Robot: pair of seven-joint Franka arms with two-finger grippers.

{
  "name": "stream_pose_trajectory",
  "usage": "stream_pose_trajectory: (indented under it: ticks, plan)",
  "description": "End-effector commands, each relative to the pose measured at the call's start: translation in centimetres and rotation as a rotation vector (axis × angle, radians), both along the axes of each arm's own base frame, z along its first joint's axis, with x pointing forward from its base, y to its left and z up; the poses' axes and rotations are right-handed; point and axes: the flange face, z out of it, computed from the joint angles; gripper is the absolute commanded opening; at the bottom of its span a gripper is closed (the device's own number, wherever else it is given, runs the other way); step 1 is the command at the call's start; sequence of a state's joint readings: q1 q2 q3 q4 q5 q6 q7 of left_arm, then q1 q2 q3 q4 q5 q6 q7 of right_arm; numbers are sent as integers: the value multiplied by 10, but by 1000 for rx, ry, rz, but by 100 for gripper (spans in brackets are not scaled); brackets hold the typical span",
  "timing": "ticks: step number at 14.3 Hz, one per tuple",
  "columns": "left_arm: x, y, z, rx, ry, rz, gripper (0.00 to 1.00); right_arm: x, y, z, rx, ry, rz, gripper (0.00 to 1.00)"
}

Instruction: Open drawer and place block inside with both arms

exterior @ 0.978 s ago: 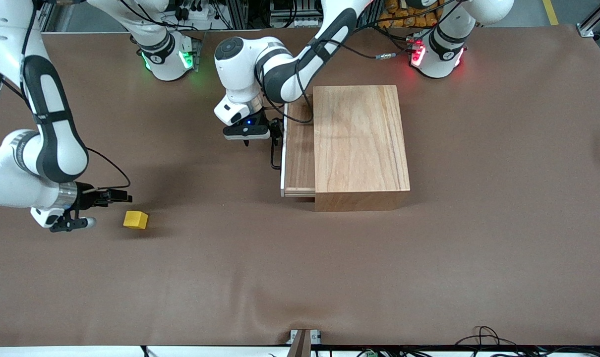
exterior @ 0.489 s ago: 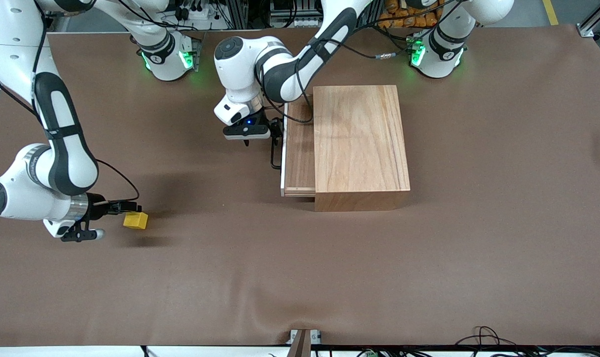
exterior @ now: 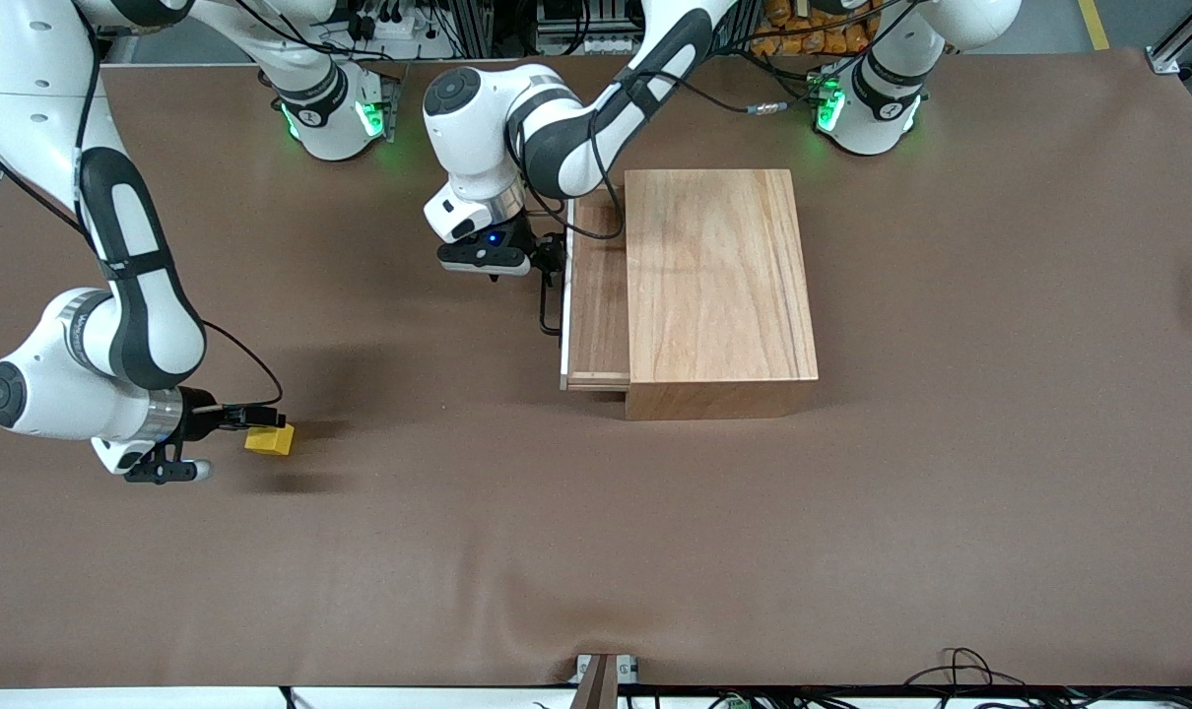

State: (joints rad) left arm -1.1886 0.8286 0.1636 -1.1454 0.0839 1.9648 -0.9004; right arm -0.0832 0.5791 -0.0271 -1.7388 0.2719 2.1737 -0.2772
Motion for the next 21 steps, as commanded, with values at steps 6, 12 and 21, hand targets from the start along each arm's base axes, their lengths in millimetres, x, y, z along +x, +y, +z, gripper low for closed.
stream_pose_trajectory:
  ticks: [6,12,21]
  plan:
    - [37,34,40,85,-13,-47,100,8,-5,-27,-70,-52,15,100]
    - [38,47,96,65,-23,-29,100,6,-8,-38,-72,-39,13,100]
    - [67,139,211,113,56,55,100,5,-8,-39,-71,-36,13,85]
